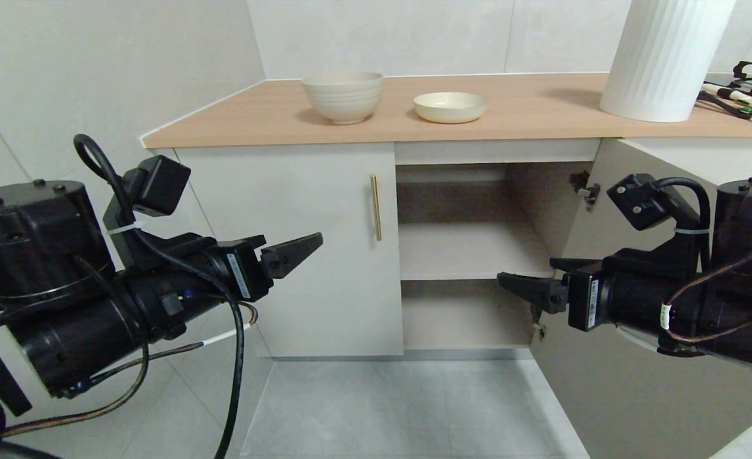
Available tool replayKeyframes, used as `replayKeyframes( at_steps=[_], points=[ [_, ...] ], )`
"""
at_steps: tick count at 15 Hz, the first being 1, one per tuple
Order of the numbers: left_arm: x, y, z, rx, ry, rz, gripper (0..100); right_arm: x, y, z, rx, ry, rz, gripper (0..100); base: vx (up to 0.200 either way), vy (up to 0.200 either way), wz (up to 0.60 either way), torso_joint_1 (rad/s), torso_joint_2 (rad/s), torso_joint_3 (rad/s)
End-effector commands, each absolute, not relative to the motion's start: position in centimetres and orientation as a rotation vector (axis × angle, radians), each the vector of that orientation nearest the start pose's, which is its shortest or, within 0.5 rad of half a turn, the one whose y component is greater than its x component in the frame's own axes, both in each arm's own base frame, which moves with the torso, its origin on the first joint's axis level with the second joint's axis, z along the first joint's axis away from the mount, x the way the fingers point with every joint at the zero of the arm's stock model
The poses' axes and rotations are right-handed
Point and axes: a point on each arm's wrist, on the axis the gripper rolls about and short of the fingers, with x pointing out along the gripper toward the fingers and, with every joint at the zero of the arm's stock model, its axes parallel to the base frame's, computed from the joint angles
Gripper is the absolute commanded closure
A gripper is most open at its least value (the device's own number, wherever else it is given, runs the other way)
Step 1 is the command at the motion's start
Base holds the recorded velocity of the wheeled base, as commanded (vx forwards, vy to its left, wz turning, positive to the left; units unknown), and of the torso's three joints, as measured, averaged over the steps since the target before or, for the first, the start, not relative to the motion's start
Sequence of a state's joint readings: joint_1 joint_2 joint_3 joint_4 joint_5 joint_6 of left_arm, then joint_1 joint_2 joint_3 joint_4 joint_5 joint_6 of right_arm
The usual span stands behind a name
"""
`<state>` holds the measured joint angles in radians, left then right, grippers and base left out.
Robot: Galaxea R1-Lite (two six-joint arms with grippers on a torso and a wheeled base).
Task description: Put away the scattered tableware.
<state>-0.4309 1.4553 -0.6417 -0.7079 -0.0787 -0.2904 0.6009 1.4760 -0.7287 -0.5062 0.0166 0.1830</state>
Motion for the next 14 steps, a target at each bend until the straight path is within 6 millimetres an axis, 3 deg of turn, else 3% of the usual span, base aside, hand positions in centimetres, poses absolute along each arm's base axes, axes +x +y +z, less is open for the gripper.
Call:
replayKeyframes(
  at_steps=[1,5,14],
  points=[
    [21.29,-9.86,22.15,-0.272,0.141,-0.488,0,20.65,14.19,21.10,0.105,0.287,0.584,0,0.000,0.000,0.00,0.000,0.00,0.000],
    [20.82,-9.64,22.55,-0.270,0.133,-0.489,0,20.69,14.21,20.98,0.103,0.291,0.580,0,0.000,0.000,0.00,0.000,0.00,0.000],
    [20.53,-9.48,22.77,-0.267,0.205,-0.490,0,20.83,14.30,20.67,0.100,0.303,0.577,0,0.200,0.000,0.00,0.004,0.00,0.004]
  ],
)
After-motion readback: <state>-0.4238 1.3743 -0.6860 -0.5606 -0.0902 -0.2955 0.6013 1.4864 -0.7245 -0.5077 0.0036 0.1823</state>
